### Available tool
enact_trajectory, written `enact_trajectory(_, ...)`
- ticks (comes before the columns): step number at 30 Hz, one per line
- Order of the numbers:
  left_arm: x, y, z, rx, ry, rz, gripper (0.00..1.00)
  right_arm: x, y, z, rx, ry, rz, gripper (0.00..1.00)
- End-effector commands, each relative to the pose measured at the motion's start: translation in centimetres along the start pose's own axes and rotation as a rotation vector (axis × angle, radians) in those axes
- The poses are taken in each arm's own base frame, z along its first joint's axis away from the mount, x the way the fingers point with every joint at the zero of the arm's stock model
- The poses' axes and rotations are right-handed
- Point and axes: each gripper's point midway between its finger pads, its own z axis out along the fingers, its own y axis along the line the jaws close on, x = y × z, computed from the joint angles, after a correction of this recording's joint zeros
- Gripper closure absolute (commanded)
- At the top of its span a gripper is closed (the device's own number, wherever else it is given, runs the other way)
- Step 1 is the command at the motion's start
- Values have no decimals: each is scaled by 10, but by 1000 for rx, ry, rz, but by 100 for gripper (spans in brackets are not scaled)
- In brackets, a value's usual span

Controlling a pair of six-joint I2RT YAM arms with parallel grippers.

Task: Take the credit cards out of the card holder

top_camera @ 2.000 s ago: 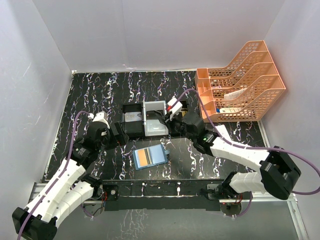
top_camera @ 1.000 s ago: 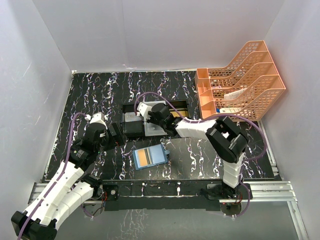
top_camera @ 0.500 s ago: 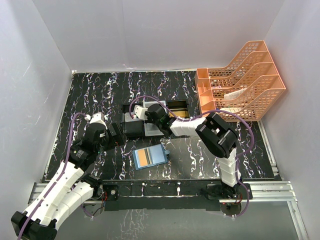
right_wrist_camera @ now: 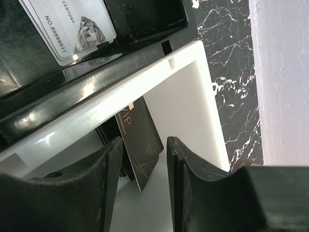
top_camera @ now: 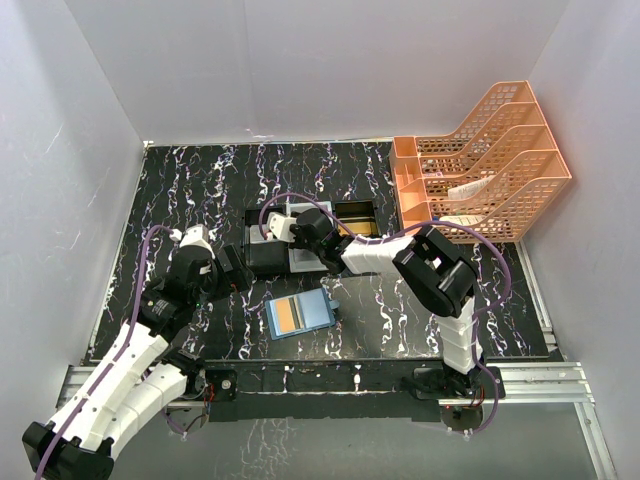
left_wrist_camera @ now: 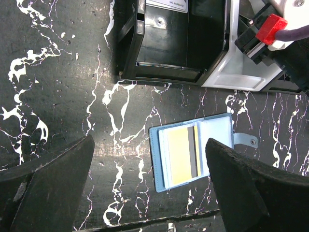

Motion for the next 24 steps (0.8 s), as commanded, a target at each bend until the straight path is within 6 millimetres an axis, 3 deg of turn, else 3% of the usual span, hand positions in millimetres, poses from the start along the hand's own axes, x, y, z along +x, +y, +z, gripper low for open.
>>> enact_trajectory(1, -8, -4, -5, 12, -16, 1, 1, -9, -25, -6, 71, -17, -6, 60)
enact_trajectory(7, -5, -5, -2, 16, 1, 5, 1, -6, -24, -5, 73, -1, -15, 57)
enact_trajectory(16, -3, -7, 0, 20, 14, 9, 1, -25, -33, -12, 82, -73, 63, 53)
enact_trajectory(20, -2, -8, 0, 25, 21, 10, 1, -41, -48, -28, 119, -141, 178, 52)
enact_trajectory(24, 0, -9, 2, 31, 31, 10, 1, -58, -66, -58, 164, -226, 399, 50)
